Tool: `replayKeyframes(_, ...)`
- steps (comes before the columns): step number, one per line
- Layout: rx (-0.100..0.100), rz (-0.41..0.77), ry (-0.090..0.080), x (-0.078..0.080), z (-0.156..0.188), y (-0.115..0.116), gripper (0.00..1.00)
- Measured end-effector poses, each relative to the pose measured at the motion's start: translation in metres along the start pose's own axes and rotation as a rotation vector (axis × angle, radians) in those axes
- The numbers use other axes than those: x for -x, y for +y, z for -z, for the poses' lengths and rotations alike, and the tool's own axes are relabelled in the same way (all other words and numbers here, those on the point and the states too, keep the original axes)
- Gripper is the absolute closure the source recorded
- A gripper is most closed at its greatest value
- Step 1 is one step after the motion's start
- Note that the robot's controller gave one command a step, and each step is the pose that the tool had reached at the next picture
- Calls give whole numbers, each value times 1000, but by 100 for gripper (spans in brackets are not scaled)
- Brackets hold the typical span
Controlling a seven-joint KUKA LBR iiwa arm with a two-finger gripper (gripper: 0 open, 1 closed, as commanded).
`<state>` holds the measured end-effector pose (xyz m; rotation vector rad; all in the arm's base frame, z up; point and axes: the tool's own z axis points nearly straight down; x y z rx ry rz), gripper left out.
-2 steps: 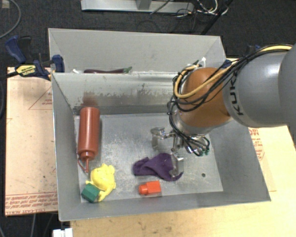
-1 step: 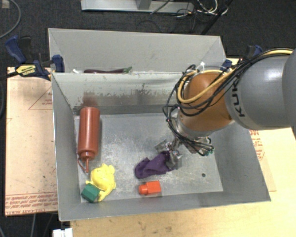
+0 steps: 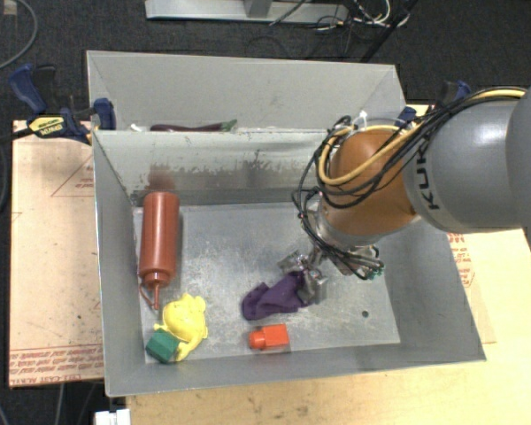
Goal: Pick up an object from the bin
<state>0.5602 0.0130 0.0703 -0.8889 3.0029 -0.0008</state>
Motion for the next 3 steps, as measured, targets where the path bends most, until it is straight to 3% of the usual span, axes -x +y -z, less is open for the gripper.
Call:
replayKeyframes(1,0,40,-3,-4,118,-1,100)
replayKeyframes(2,0,40,-3,-4,118,-1,100)
replayKeyframes(3,5,2,3,-3,153,5,100)
